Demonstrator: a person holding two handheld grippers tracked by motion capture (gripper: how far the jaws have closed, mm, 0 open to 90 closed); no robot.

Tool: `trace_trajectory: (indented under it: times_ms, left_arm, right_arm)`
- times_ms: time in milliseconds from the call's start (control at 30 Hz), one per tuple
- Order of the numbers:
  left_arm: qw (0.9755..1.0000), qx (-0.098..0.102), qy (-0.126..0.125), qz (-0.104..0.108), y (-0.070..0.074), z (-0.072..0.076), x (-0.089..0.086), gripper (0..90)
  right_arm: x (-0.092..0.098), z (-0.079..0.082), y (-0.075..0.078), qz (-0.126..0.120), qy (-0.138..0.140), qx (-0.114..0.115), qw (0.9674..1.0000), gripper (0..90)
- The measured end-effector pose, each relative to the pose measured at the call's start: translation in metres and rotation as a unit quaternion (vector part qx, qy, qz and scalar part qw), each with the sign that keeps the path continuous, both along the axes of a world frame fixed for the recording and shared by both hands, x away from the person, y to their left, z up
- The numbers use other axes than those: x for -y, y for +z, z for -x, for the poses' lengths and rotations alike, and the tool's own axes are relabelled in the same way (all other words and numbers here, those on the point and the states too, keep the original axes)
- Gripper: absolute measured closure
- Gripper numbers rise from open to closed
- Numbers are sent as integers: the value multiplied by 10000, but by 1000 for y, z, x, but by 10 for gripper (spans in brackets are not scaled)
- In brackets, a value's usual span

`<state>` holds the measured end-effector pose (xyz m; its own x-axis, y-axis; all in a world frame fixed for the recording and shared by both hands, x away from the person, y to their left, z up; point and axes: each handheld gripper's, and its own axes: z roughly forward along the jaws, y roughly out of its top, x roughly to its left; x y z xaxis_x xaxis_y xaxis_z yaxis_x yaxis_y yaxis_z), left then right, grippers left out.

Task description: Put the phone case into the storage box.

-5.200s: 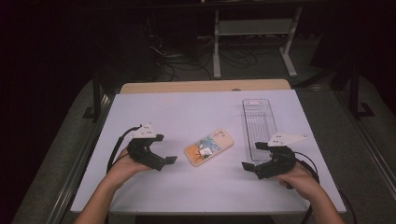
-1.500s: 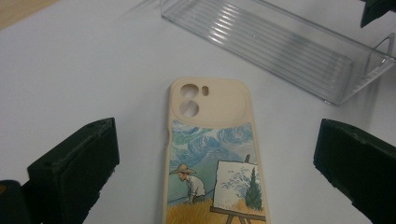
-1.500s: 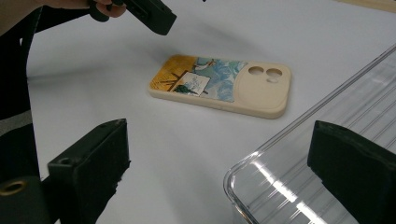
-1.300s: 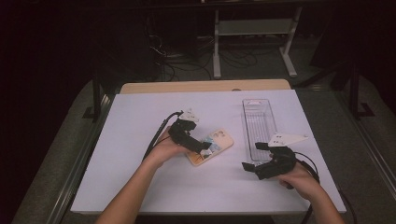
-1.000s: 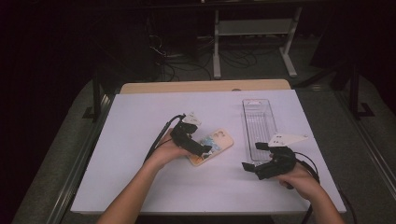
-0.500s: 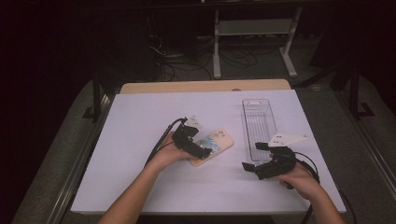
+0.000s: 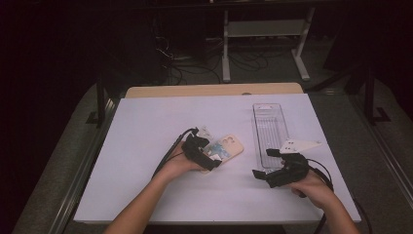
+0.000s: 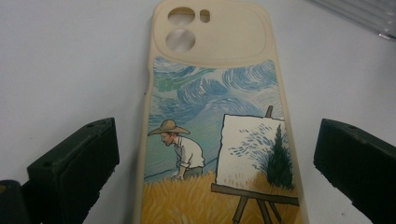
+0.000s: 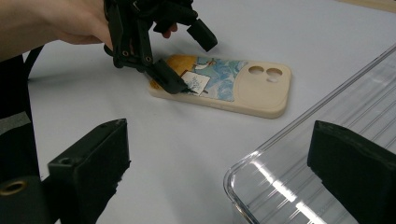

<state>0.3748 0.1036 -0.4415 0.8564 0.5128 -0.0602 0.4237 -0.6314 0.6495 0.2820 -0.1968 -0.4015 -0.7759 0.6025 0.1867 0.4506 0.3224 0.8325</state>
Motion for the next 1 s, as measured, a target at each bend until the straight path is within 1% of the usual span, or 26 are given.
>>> trace_trajectory:
  times_ms: [67,167,400,500,600,633,667,700,767,933,1000]
  left_arm:
    - [10000,-5,3,1,-2,1,1,0]
    - [10000,25,-27,-56,-3,1,2,0]
    - [10000,65,-1,-14,-7,1,3,0]
    - [9999,108,-34,-78,-7,1,3,0]
    - [9999,105,-55,-33,-7,1,4,0]
    - [9999,143,-63,-4,-8,2,4,0]
    - [9998,136,-102,-36,-7,2,4,0]
    - [9999,120,-107,-24,-7,2,4,2]
    - [9998,161,-109,-1,-8,3,5,24]
    - [9997,190,-138,-74,-10,3,5,25]
    - [9996,235,-146,-111,-11,3,6,35]
  right_arm:
    - [0,0,0,7,6,14,10000,50]
    - [0,0,0,3,-2,-2,10000,50]
    - [0,0,0,3,2,5,10000,50]
    - [0,0,0,10,4,19,10000,50]
    - [0,0,0,12,8,27,10000,50]
    - [0,0,0,13,8,27,10000,50]
    - [0,0,0,12,7,26,10000,50]
    - [0,0,0,13,8,27,10000,50]
    - [0,0,0,11,9,28,10000,50]
    - [0,0,0,7,2,12,10000,50]
    - [0,0,0,6,0,8,10000,50]
